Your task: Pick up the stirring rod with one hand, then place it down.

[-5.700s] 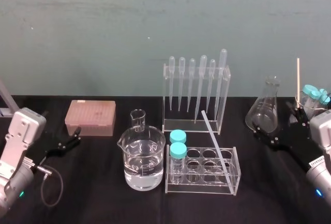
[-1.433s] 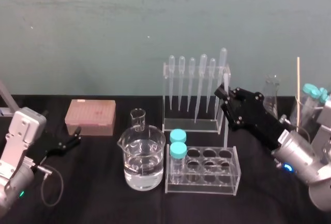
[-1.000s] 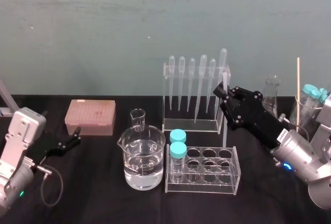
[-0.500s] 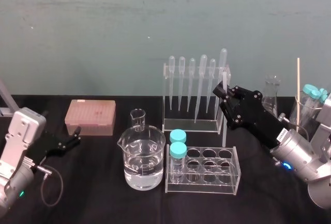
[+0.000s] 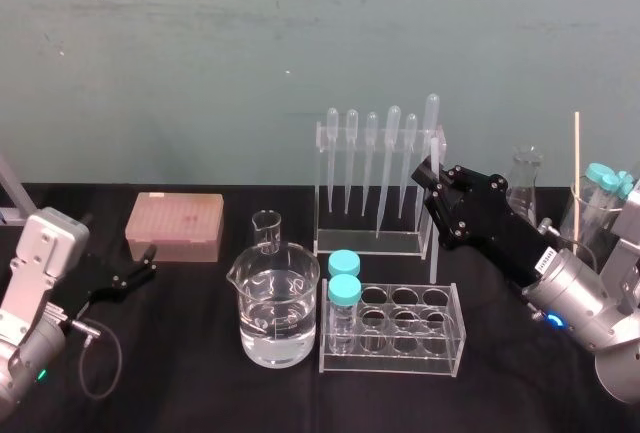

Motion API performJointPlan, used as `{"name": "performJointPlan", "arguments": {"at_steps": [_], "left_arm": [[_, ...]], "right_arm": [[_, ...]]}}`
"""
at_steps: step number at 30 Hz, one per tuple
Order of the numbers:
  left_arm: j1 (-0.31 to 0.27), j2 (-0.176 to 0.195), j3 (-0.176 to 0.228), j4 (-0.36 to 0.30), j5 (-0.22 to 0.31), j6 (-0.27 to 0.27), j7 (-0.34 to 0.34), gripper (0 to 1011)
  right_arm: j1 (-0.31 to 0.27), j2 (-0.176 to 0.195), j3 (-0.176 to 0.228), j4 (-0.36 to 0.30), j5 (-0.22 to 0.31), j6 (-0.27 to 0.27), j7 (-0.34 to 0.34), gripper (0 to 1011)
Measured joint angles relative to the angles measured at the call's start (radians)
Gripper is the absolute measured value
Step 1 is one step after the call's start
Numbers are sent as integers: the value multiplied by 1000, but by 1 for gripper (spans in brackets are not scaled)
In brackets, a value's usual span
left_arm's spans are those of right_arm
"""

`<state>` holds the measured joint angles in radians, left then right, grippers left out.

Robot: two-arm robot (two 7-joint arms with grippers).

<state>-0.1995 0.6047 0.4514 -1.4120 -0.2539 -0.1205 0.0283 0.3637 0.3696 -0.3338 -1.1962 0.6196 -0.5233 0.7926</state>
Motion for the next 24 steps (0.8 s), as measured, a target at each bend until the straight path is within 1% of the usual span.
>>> {"name": "performJointPlan", "arguments": {"at_steps": [24], "left_arm": [[0,0,0,0,0,0,0,1000]], "right_arm": [[0,0,0,0,0,0,0,72]]}}
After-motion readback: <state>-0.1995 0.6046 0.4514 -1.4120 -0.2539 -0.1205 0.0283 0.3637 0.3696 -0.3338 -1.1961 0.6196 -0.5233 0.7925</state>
